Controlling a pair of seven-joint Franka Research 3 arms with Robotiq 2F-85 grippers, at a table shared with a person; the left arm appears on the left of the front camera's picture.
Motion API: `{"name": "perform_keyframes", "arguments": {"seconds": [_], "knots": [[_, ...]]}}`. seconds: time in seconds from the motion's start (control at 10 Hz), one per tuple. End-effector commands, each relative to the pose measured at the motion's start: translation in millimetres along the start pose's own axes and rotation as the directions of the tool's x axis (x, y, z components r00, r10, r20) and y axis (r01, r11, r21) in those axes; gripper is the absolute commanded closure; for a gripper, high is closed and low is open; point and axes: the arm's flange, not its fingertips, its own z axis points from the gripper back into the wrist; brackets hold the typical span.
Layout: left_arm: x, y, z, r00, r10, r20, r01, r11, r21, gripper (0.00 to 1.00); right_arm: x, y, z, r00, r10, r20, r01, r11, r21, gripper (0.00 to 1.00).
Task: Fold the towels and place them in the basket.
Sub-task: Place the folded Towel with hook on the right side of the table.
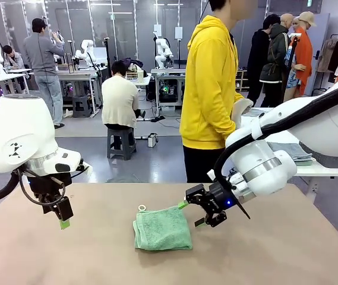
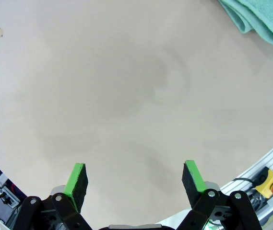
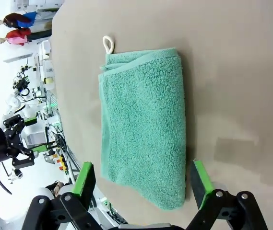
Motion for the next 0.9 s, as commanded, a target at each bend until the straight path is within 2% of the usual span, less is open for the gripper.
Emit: {"name": "perform_keyframes", "arguments": {"seconds": [0.0, 0.7, 0.8], "knots": [[2.4, 2.5, 0.8, 1.0, -0.009, 0.0, 0.009, 1.0, 0.006, 0.0, 1.7, -5.3, -9.9, 0.999, 0.029, 0.017, -0.03, 0.999, 0.042, 0.0], [2.4, 2.5, 0.8, 1.0, -0.009, 0.0, 0.009, 1.0, 0.006, 0.0, 1.5, -13.0, -38.5, 1.0, 0.026, -0.002, -0.025, 0.997, 0.074, 0.0], [2.4, 2.5, 0.8, 1.0, -0.009, 0.0, 0.009, 1.0, 0.006, 0.0, 1.8, -13.0, -40.9, 1.0, 0.022, 0.004, -0.023, 0.996, 0.082, 0.14]]}}
